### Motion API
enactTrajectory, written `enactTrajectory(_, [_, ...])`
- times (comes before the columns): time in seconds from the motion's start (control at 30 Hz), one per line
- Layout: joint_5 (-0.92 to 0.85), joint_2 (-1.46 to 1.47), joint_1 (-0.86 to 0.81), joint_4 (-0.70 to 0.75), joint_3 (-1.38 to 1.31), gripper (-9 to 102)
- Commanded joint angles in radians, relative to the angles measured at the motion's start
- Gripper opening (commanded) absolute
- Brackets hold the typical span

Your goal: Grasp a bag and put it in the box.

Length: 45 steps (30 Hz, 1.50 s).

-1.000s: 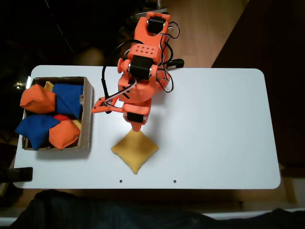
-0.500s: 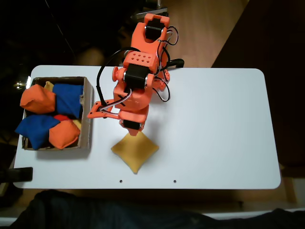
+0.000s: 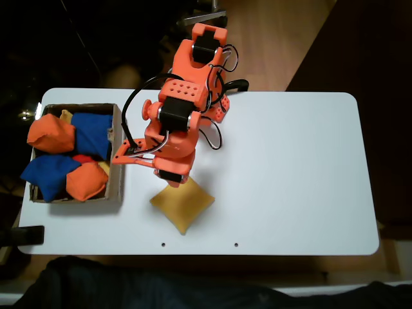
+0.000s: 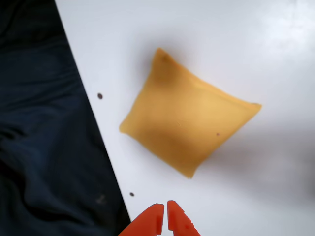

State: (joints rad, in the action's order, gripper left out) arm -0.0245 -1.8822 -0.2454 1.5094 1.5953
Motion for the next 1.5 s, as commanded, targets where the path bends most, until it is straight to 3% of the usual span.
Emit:
enactTrajectory(0.0, [0.005,0.006,-0.011,0.005,-0.051,0])
enactTrajectory(1.0, [-0.140,0.255,-0.011,0.106,-0.183,0])
enactTrajectory(1.47, [-0.371,0.339,-0.041,0.112,-0.195,0])
